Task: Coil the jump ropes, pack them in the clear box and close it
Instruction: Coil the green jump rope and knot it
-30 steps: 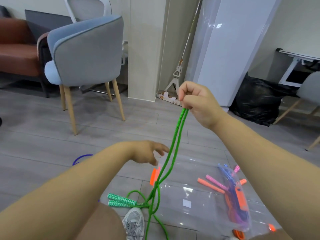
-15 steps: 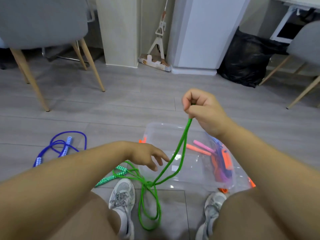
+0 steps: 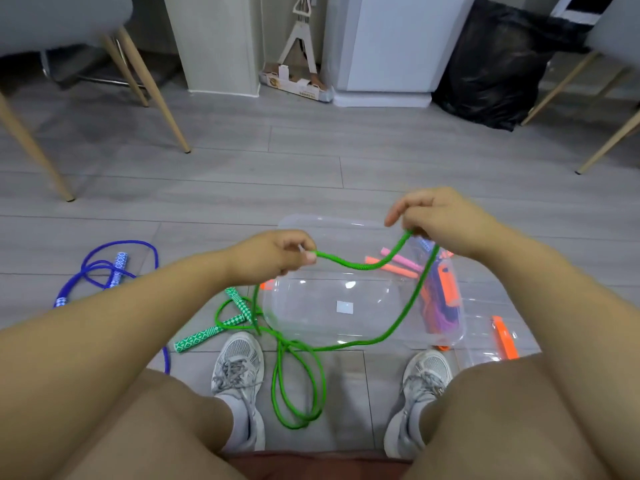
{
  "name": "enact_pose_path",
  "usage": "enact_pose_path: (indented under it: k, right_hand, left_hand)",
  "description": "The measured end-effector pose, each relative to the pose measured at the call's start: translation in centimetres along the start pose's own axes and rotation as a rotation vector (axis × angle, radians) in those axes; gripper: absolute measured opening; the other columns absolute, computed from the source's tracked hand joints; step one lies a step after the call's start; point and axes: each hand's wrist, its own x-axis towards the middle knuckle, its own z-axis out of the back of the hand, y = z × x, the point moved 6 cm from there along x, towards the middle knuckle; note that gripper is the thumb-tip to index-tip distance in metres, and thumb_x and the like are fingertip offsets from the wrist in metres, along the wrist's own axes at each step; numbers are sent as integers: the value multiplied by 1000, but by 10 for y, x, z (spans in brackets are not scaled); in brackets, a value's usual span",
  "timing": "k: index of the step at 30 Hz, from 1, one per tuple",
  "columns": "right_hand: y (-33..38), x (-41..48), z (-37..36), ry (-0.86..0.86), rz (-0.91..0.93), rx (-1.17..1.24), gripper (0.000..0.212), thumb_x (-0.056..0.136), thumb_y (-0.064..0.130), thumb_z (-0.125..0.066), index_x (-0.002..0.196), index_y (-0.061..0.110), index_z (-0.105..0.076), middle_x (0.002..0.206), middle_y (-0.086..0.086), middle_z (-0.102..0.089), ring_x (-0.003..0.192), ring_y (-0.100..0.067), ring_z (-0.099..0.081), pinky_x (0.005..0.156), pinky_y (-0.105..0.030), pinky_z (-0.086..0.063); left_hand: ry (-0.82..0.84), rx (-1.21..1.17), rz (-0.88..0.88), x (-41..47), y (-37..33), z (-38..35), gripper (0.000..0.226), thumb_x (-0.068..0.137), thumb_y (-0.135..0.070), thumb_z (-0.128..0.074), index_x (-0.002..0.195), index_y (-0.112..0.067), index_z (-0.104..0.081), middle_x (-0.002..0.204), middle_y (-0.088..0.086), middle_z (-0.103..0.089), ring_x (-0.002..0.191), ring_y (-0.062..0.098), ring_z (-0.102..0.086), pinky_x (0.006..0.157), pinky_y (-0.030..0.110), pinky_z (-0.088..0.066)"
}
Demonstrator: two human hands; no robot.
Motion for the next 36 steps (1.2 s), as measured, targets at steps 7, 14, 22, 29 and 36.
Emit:
enact_pose_path:
  k: [7,14,22,29,36]
  right_hand:
    - [-9,-33,-38,476,-108,52,44,81,46,-57,107,12,-63,90,-2,-74,87,-23,-66,83,-40,-48]
    - [18,-28,-16,77,92,543,31,98,15,-39,73,8,-56,45,12,-28,42,-5,-23,45,-19,-24]
    - [-18,-27,34,-409,-54,666,30,99,15,-40,75,13,-58,48,6,-38,36,-4,-30,44,-19,-24]
    - [12,-33,-10,41,-117,348,14,85,10,-61,97,17,-59,76,-1,-68,65,-15,-61,66,-28,-43]
    - [50,-34,11,16,174,559,7,90,12,-57,88,12,-64,63,3,-48,53,-8,-43,58,-24,-45]
  left_hand:
    - [-28,26,-172,-13,-55,-1,8,86,-29,-66,79,-28,-70,58,-2,-41,55,14,-37,53,26,-39]
    - [-199,92,-220,-22,-69,26,17,83,-20,-69,77,-6,-61,48,-10,-44,47,7,-42,50,16,-40]
    - [-381,290,49,-43,-13,81,36,92,-42,-54,66,-17,-56,61,3,-44,57,19,-44,59,31,-43]
    - [-258,-111,-121,-53,-98,59,32,99,-16,-37,79,-7,-59,53,-8,-27,47,8,-21,46,21,-17]
    - [-304,-38,-221,-68,-146,59,31,97,-25,-48,72,-10,-60,51,-9,-31,48,9,-25,46,22,-24]
